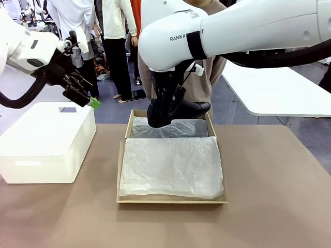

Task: Pack the shoes into the box.
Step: Place the other shoe of the Shoes into the Shoes Box.

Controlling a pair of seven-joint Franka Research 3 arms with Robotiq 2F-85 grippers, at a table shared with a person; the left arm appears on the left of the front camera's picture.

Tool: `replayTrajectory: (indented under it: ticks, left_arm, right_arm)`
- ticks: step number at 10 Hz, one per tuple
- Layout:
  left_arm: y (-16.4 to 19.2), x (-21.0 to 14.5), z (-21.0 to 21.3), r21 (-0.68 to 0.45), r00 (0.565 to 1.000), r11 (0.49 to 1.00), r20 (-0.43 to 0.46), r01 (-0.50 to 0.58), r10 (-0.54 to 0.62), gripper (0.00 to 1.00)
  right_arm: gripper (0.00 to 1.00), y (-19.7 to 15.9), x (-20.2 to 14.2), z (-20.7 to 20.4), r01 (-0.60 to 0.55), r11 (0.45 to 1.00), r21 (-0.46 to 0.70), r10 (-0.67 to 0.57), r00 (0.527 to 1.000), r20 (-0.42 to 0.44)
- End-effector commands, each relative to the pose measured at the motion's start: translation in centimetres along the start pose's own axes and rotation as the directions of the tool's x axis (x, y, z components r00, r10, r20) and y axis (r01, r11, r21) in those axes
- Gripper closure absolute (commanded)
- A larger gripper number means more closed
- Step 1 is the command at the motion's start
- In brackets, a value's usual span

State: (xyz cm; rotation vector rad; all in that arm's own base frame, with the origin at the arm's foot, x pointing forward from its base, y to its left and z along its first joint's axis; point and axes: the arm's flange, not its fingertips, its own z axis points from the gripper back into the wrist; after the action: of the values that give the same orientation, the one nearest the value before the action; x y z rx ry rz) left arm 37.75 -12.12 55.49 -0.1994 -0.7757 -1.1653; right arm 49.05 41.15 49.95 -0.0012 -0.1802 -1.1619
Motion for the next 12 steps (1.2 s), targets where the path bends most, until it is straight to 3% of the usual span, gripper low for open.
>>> replayTrajectory:
  ticks: [1,7,12]
  left_arm:
    - [0.0,-0.1,-0.1,-0.009,1.0,1.0,0.01,-0.008,0.008,0.0]
    - [0.0,-0.1,-0.1,-0.009,1.0,1.0,0.01,-0.008,0.008,0.0]
    - [0.0,-0.1,-0.1,-0.009,1.0,1.0,0.01,-0.008,0.008,0.0]
  right_arm:
    - [1.0,1.5,-1.3,1.1,0.154,0.988,-0.005,-0.153,0.986,0.061]
    - [1.0,2.2,-2.4,-0.5,0.317,0.948,-0.037,-0.319,0.946,-0.057]
    - [1.0,2.3,-2.8,-1.3,0.374,0.925,-0.068,-0.378,0.922,-0.081]
